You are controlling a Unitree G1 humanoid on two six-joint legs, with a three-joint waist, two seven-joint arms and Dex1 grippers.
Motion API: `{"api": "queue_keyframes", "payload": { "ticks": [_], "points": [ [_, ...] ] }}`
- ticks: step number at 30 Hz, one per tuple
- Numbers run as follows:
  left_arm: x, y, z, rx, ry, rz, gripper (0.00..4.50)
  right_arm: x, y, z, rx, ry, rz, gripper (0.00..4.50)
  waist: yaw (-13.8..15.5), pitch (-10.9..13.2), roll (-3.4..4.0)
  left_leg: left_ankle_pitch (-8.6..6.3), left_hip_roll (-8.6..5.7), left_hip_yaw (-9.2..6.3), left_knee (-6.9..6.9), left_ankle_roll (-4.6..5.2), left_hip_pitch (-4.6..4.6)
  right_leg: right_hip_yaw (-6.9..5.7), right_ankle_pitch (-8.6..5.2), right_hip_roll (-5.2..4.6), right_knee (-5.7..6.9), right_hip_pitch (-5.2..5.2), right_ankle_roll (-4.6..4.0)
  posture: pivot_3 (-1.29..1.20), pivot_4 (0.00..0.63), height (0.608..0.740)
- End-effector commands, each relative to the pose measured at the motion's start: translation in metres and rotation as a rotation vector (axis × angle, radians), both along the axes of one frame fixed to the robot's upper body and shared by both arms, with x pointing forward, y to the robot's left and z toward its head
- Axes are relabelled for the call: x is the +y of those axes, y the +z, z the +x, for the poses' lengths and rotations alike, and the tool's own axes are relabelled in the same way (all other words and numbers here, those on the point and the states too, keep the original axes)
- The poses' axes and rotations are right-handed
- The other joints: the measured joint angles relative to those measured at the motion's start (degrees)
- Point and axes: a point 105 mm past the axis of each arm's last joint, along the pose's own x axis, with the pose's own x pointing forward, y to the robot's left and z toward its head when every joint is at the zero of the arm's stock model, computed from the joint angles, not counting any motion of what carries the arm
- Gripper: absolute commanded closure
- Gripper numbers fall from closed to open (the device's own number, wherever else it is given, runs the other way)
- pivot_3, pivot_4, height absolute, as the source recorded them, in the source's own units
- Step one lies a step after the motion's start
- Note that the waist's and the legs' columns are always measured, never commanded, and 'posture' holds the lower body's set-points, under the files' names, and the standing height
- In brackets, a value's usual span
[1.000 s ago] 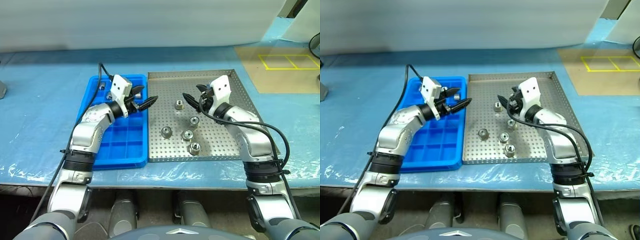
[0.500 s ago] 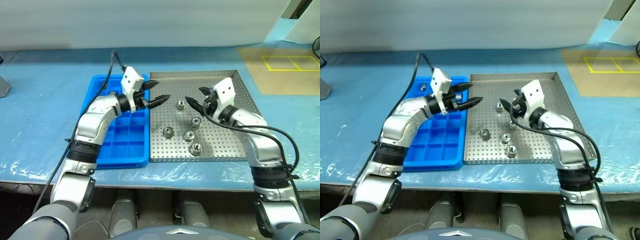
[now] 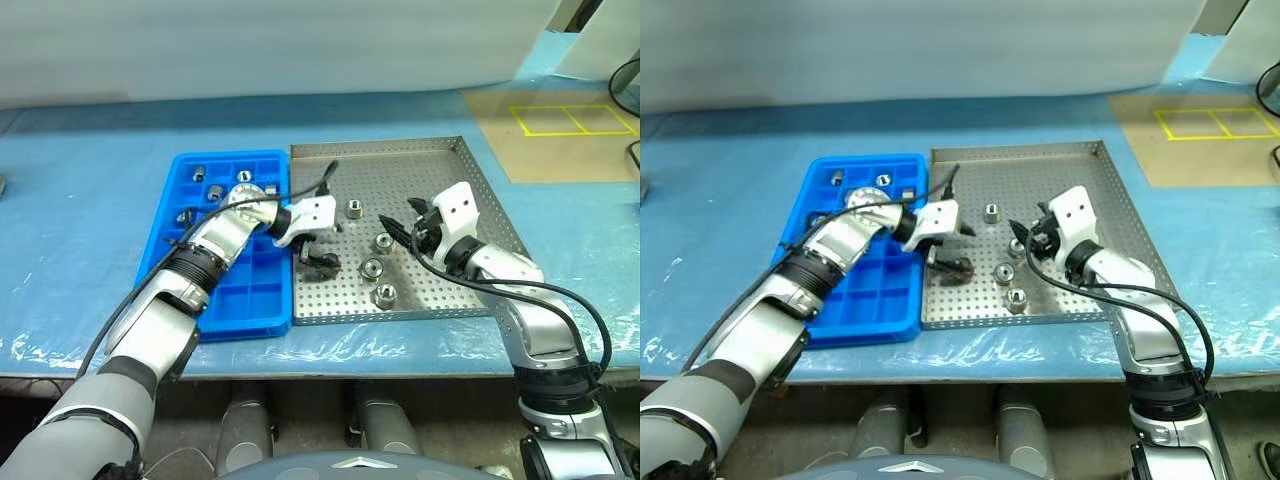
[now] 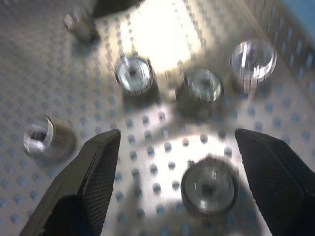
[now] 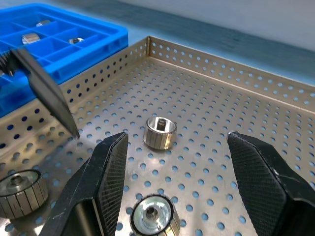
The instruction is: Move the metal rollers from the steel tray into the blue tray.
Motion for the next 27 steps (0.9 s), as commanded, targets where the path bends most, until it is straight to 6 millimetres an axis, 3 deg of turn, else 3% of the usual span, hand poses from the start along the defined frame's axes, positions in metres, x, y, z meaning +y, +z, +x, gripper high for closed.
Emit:
{"api": "queue_keyframes", "payload": {
  "ticks": [1, 6, 17, 20, 23, 27],
  "points": [
    [-0.001, -0.01, 0.0, -0.01, -0.051, 0.085, 0.56, -0.005, 0.016, -0.005, -0.066, -0.033, -0.002, 1.18, -0.1, 0.0, 0.0, 0.0, 0.0, -0.01, 0.0, 0.0, 0.03, 0.0, 0.0, 0.0, -0.01, 0.03, 0.0, -0.4, 0.15, 0.74],
    [-0.006, -0.013, -0.003, 0.021, -0.095, 0.095, 0.56, -0.01, 0.014, -0.006, -0.07, -0.068, -0.019, 1.18, -0.5, 0.0, 0.0, 0.0, 0.03, 0.0, 0.02, 0.0, 0.08, 0.0, 0.0, 0.0, 0.02, 0.03, 0.0, -0.43, 0.15, 0.74],
    [0.005, -0.034, 0.001, 0.047, -0.063, 0.192, 0.56, -0.012, 0.011, -0.004, -0.073, -0.094, -0.044, 1.18, -1.1, 0.0, 0.04, 0.0, 0.02, 0.0, 0.08, 0.0, 0.21, 0.0, -0.01, 0.0, 0.04, 0.17, 0.02, -0.43, 0.15, 0.74],
    [-0.001, -0.029, 0.004, 0.03, -0.054, 0.165, 1.12, -0.012, 0.012, -0.003, -0.078, -0.093, -0.044, 1.13, -1.2, 0.0, 0.05, 0.0, 0.0, -0.02, 0.11, 0.01, 0.31, 0.0, -0.13, -0.01, 0.03, 0.29, 0.22, -0.43, 0.15, 0.74],
    [-0.003, -0.026, 0.006, 0.002, -0.051, 0.156, 2.07, -0.012, 0.012, -0.002, -0.081, -0.094, -0.043, 1.13, -1.2, 0.0, 0.05, -0.01, -0.04, -0.03, 0.15, 0.02, 0.32, 0.0, -0.18, -0.06, 0.03, 0.33, 0.31, -0.43, 0.15, 0.74],
    [-0.002, -0.025, -0.001, 0.022, -0.102, 0.143, 2.56, -0.011, 0.011, 0.0, -0.082, -0.099, -0.046, 1.13, -1.3, 0.0, 0.05, -0.02, -0.05, -0.04, 0.18, 0.04, 0.3, 0.0, -0.18, -0.07, 0.03, 0.34, 0.32, -0.42, 0.15, 0.74]
  ]
}}
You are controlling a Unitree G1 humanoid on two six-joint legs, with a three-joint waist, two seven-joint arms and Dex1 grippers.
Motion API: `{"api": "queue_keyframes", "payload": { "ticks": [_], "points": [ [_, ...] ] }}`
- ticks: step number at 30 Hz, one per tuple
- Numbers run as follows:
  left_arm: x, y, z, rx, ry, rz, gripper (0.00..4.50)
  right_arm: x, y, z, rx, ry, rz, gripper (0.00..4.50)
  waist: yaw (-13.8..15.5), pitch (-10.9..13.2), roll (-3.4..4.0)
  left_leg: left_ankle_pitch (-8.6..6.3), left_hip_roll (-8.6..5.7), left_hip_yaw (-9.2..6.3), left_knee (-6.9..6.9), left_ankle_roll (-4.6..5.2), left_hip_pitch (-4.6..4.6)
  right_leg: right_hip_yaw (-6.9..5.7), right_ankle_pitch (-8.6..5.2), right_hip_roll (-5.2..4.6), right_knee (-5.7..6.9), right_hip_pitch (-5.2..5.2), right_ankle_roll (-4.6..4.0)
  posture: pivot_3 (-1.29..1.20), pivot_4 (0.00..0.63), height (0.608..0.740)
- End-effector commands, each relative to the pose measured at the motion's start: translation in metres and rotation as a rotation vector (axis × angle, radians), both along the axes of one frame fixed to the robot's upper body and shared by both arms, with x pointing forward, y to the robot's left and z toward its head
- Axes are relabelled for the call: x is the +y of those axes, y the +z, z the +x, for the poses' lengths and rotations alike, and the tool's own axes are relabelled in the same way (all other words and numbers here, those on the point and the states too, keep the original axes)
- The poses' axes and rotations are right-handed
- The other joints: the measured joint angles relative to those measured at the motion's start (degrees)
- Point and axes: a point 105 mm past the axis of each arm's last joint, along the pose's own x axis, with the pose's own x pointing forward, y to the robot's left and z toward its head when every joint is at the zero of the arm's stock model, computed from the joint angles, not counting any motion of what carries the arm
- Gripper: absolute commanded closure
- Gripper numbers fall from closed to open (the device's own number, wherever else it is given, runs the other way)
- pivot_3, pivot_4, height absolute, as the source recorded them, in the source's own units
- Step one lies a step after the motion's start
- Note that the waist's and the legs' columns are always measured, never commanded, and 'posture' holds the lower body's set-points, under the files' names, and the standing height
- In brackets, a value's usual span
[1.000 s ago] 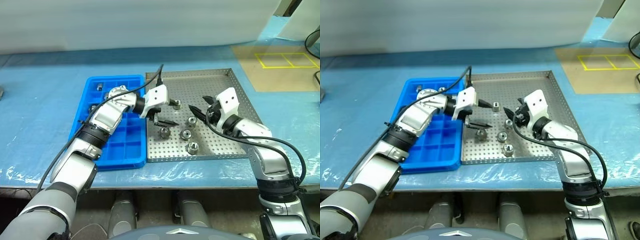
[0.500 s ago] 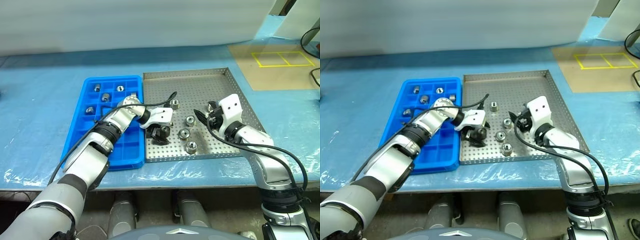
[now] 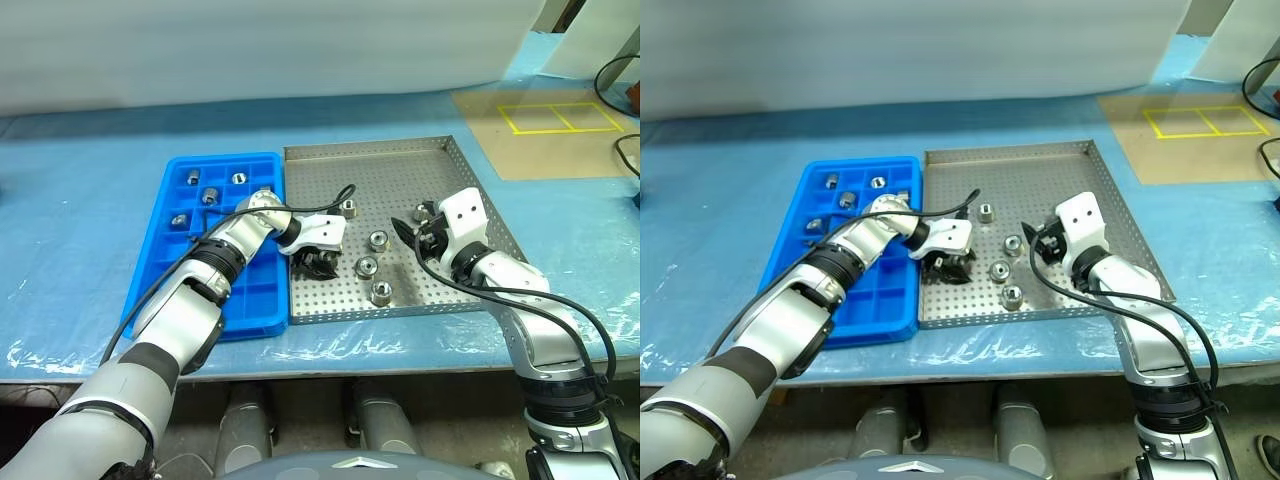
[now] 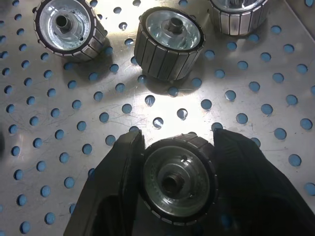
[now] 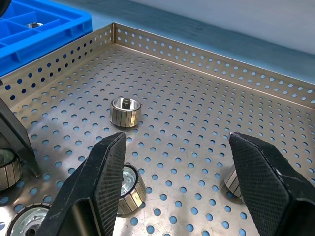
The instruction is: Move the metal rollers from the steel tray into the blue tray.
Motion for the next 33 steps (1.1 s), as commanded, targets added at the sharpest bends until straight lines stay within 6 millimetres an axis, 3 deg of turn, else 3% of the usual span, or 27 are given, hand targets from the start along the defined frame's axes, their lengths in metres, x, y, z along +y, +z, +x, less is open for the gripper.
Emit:
{"api": "queue_keyframes", "payload": {
  "ticks": [1, 5, 8, 11, 16, 25, 29, 33],
  "points": [
    [0.004, -0.001, -0.002, 0.002, -0.01, -0.003, 2.59, 0.003, 0.014, 0.001, -0.064, 0.007, 0.0, 1.13, 0.0, 0.0, 0.0, 0.0, 0.0, 0.0, 0.0, 0.0, -0.01, 0.0, 0.01, 0.0, 0.0, 0.0, -0.01, -0.42, 0.15, 0.74],
    [-0.005, 0.017, 0.004, -0.064, 0.008, -0.114, 2.59, 0.003, 0.014, 0.001, -0.065, 0.005, 0.001, 1.13, -0.1, 0.0, 0.0, -0.02, 0.0, 0.0, -0.06, 0.04, -0.06, -0.02, 0.17, 0.0, -0.03, -0.05, -0.29, -0.42, 0.15, 0.74],
    [-0.015, 0.05, 0.004, -0.063, 0.041, -0.311, 2.59, 0.007, 0.018, -0.001, -0.072, 0.032, 0.023, 1.13, -0.1, 0.0, -0.01, -0.03, 0.0, 0.0, -0.06, 0.06, -0.27, -0.03, 0.19, 0.0, -0.05, -0.21, -0.32, -0.41, 0.15, 0.74],
    [-0.005, 0.072, -0.01, -0.048, 0.005, -0.416, 2.59, 0.014, 0.03, -0.002, -0.092, 0.078, 0.051, 1.13, -0.2, 0.0, -0.01, -0.06, 0.0, 0.0, -0.06, 0.12, -0.37, -0.04, 0.19, -0.01, -0.05, -0.29, -0.34, -0.39, 0.15, 0.74],
    [0.027, 0.091, -0.01, -0.069, 0.144, -0.492, 2.59, 0.025, 0.043, 0.0, -0.109, 0.167, 0.045, 1.13, -0.2, 0.0, 0.02, -0.05, 0.09, 0.05, -0.11, 0.1, -0.25, -0.05, 0.19, 0.03, 0.0, -0.3, -0.36, -0.31, 0.15, 0.74],
    [0.117, 0.111, -0.021, -0.132, 0.503, -0.604, 2.59, 0.071, 0.051, 0.006, -0.075, 0.432, 0.061, 1.13, 1.7, 0.1, 0.08, 0.01, 0.16, 0.03, -0.2, -0.03, -0.25, -0.09, 0.17, 0.03, 0.03, -0.32, -0.38, -0.09, 0.15, 0.74],
    [0.154, 0.103, -0.022, -0.153, 0.696, -0.592, 2.59, 0.094, 0.047, 0.013, -0.061, 0.516, 0.054, 1.13, 3.0, 0.1, 0.1, 0.02, 0.16, 0.03, -0.22, -0.05, -0.24, -0.09, 0.17, 0.03, 0.03, -0.35, -0.39, 0.01, 0.15, 0.74],
    [0.174, 0.092, -0.026, -0.159, 0.821, -0.6, 2.59, 0.11, 0.045, 0.014, -0.048, 0.599, 0.054, 1.13, 4.8, 0.1, 0.11, 0.03, 0.17, 0.03, -0.29, -0.09, -0.26, -0.1, 0.16, 0.02, 0.04, -0.37, -0.4, 0.09, 0.15, 0.74]
  ]
}}
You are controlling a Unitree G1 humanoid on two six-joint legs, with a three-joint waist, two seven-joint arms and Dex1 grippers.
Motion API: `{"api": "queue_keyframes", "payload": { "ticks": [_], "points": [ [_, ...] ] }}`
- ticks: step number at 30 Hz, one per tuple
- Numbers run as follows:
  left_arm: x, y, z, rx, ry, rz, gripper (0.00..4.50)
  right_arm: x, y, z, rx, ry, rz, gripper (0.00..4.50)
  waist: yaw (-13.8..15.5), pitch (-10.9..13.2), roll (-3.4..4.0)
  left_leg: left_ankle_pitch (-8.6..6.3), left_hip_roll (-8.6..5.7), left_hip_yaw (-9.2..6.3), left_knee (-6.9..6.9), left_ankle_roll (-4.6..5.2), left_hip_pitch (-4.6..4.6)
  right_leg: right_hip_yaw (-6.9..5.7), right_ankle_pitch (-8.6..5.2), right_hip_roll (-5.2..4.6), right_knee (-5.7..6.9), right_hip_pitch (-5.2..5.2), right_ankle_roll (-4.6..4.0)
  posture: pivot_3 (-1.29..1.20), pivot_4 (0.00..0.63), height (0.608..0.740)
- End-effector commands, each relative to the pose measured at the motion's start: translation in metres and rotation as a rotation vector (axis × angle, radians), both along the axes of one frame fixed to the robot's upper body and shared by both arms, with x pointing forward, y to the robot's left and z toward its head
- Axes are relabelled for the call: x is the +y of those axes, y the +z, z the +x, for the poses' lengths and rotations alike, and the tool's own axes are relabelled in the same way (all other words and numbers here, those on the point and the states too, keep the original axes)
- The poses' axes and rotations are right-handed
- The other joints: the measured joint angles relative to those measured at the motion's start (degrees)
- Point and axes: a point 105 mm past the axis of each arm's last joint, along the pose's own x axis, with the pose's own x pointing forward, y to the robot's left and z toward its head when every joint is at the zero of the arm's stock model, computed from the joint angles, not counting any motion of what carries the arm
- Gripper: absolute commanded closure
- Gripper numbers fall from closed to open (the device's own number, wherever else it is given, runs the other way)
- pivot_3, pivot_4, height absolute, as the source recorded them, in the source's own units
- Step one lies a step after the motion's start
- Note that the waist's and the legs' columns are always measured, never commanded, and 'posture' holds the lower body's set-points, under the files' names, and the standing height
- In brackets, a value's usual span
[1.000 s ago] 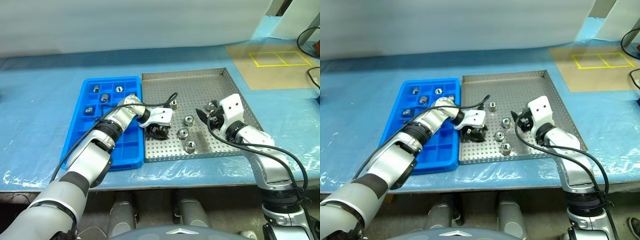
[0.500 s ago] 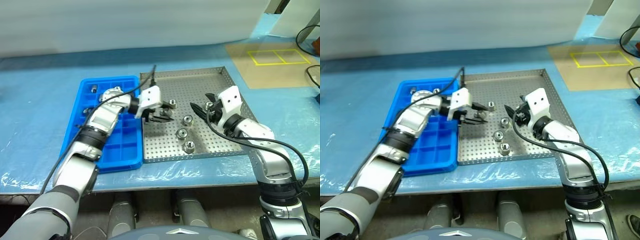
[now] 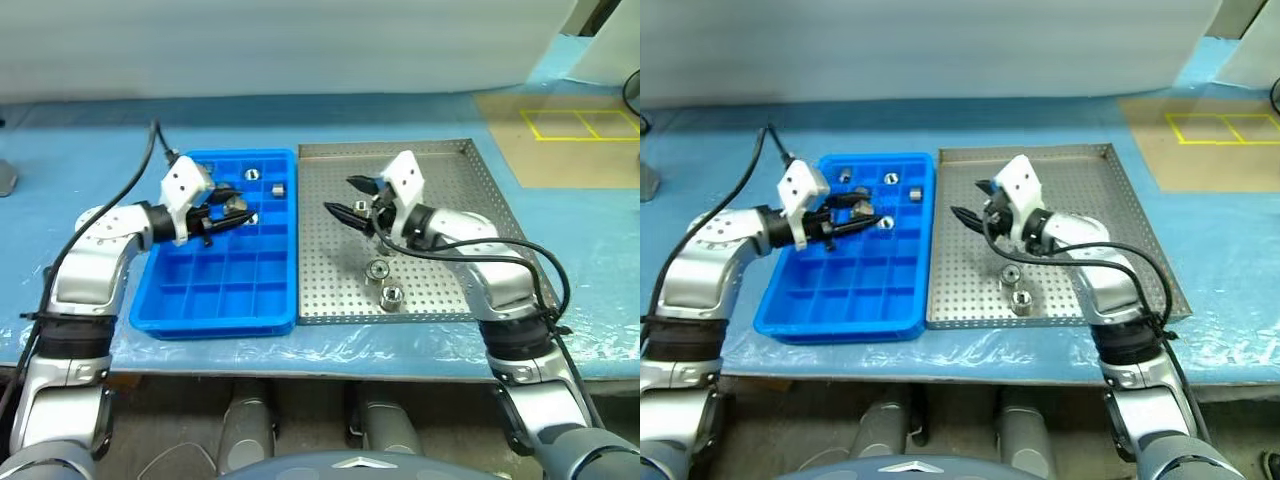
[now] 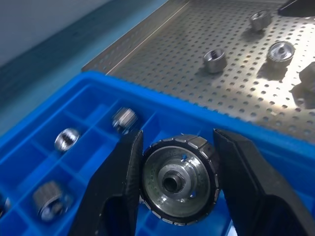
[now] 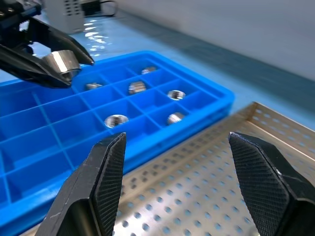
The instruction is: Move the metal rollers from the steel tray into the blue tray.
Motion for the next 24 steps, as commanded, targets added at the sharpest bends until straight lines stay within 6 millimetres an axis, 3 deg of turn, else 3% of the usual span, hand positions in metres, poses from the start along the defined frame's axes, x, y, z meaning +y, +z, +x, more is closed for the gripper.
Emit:
{"api": "queue_keyframes", "payload": {
  "ticks": [1, 8, 13, 19, 24],
  "points": [
    [0.016, 0.008, -0.007, -0.041, 0.084, -0.034, 2.59, 0.015, 0.013, -0.002, -0.046, 0.082, 0.016, 1.13, 0.9, 0.0, 0.0, 0.0, 0.01, 0.0, 0.0, 0.0, -0.01, 0.0, 0.0, 0.0, -0.01, 0.0, 0.0, 0.1, 0.15, 0.74],
    [0.053, -0.019, -0.012, 0.021, 0.268, -0.082, 2.59, 0.043, 0.015, -0.009, -0.026, 0.234, 0.026, 1.13, 3.2, 0.0, -0.03, 0.02, 0.03, -0.04, 0.0, -0.04, 0.0, 0.0, 0.0, -0.01, 0.05, -0.02, 0.01, 0.17, 0.15, 0.74],
    [0.054, -0.026, -0.019, 0.035, 0.281, -0.086, 2.59, 0.045, 0.012, -0.007, -0.015, 0.26, 0.014, 1.13, 3.8, 0.0, -0.06, 0.02, 0.0, -0.05, -0.01, -0.05, -0.03, 0.0, -0.01, -0.04, 0.03, -0.02, 0.02, 0.18, 0.15, 0.74],
    [0.057, -0.04, -0.024, 0.083, 0.302, -0.085, 2.59, 0.042, -0.009, -0.017, 0.13, 0.334, 0.003, 1.13, 3.9, 0.0, -0.07, 0.03, 0.01, -0.07, -0.04, -0.06, -0.01, -0.01, -0.01, -0.03, 0.04, -0.03, 0.02, 0.18, 0.15, 0.74],
    [0.06, -0.044, -0.024, 0.103, 0.317, -0.083, 2.59, 0.043, -0.013, -0.026, 0.2, 0.395, 0.008, 1.13, 3.8, 0.0, -0.08, 0.03, 0.02, -0.07, -0.05, -0.07, 0.01, 0.0, -0.01, -0.03, 0.05, -0.03, 0.02, 0.18, 0.15, 0.74]
  ]
}}
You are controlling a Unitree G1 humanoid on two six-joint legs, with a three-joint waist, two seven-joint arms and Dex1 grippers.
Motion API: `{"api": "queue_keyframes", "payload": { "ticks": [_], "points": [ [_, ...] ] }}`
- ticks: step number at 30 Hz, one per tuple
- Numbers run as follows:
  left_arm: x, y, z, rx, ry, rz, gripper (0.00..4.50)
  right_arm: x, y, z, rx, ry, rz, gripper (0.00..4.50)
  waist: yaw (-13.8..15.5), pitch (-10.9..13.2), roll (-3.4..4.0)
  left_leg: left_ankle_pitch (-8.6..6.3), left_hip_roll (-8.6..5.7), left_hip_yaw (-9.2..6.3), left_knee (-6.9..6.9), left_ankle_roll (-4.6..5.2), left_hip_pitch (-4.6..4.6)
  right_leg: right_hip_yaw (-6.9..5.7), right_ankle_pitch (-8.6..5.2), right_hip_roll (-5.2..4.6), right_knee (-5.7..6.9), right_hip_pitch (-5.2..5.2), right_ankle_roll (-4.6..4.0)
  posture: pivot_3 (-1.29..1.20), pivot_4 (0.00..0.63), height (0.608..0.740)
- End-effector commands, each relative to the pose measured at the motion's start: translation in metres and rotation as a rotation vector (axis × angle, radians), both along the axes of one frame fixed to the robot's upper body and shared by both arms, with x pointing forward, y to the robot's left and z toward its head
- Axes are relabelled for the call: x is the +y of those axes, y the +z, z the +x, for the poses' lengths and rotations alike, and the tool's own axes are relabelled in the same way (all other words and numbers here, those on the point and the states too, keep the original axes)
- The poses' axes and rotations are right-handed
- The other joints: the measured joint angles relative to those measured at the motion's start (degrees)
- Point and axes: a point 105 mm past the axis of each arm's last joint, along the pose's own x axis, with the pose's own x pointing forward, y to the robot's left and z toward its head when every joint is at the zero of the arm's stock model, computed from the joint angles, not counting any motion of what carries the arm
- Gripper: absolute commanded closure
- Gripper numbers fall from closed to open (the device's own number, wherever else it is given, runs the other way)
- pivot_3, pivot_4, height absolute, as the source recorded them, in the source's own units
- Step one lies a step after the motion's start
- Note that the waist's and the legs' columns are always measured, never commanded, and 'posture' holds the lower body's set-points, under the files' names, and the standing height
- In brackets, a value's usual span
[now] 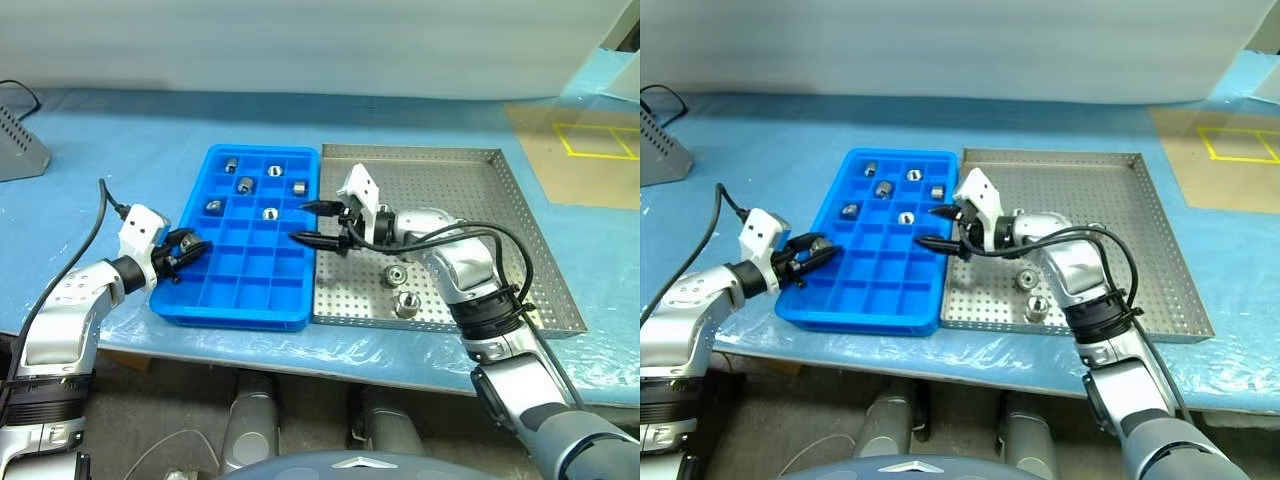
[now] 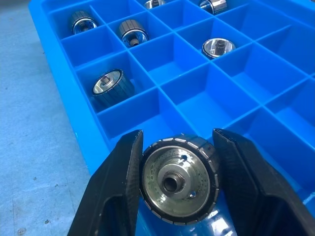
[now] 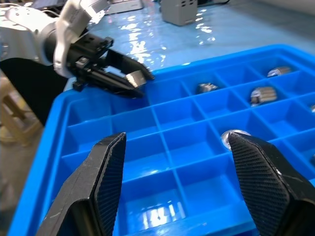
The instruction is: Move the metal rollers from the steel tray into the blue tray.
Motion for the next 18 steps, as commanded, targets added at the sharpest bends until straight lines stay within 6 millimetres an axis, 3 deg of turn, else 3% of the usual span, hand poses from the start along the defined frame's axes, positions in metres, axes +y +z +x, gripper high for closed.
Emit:
{"api": "queue_keyframes", "payload": {
  "ticks": [1, 10, 18],
  "points": [
    [0.003, 0.006, -0.002, -0.009, -0.002, 0.006, 2.59, 0.004, 0.006, -0.009, 0.005, 0.056, 0.017, 1.13, -0.1, 0.0, 0.0, 0.0, 0.0, 0.0, 0.0, 0.0, 0.0, 0.0, 0.0, 0.0, 0.0, 0.0, 0.0, 0.17, 0.15, 0.74],
    [0.004, -0.005, -0.027, 0.066, -0.048, 0.029, 2.59, 0.001, 0.002, -0.006, -0.007, 0.029, 0.003, 1.13, -0.5, 0.0, -0.02, 0.01, 0.0, 0.01, -0.07, -0.02, 0.03, 0.01, -0.01, 0.0, -0.02, -0.01, -0.01, 0.17, 0.15, 0.74],
    [0.012, -0.01, -0.024, 0.078, -0.001, 0.059, 2.59, 0.001, -0.001, -0.004, -0.019, 0.013, -0.006, 1.13, -0.5, 0.0, -0.02, 0.13, -0.01, 0.01, -0.29, -0.2, 0.2, 0.01, -0.13, 0.02, 0.01, -0.02, 0.16, 0.17, 0.15, 0.74]
  ]
}}
